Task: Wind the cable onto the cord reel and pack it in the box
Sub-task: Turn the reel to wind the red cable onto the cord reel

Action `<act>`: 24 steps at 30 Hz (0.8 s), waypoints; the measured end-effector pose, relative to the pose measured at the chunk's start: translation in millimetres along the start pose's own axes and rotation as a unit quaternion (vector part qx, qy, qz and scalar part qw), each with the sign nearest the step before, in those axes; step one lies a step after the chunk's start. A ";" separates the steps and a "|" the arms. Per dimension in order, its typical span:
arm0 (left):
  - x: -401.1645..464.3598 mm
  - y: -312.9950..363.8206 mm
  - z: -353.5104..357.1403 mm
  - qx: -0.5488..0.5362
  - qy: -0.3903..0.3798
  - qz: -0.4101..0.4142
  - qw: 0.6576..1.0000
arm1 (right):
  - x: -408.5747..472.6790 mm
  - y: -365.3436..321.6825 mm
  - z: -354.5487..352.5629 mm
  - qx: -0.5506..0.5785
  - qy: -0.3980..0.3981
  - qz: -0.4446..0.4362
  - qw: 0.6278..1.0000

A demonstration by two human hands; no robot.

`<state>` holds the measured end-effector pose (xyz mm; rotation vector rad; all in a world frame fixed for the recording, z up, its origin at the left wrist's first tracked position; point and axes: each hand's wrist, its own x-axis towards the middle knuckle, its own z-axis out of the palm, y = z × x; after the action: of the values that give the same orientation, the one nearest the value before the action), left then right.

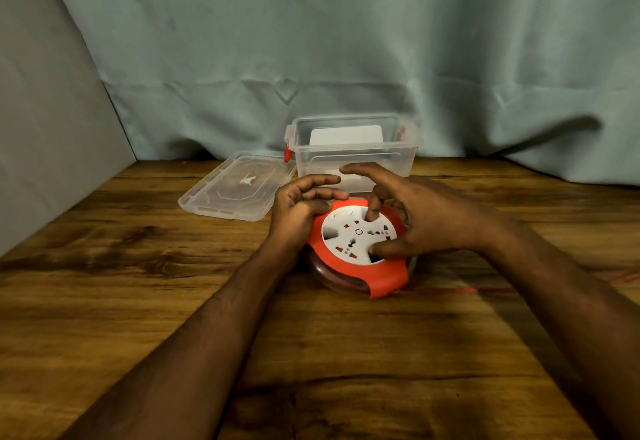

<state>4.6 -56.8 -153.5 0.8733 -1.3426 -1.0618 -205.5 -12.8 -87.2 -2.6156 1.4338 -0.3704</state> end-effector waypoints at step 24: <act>-0.3 0.7 1.7 0.003 0.011 -0.020 1.000 | 5.3 -13.1 19.6 -0.061 0.090 -0.066 0.992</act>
<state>2.9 -56.1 -152.8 0.9164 -1.3147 -1.0769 -186.8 -10.2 -102.2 -2.8497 1.3776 -0.5657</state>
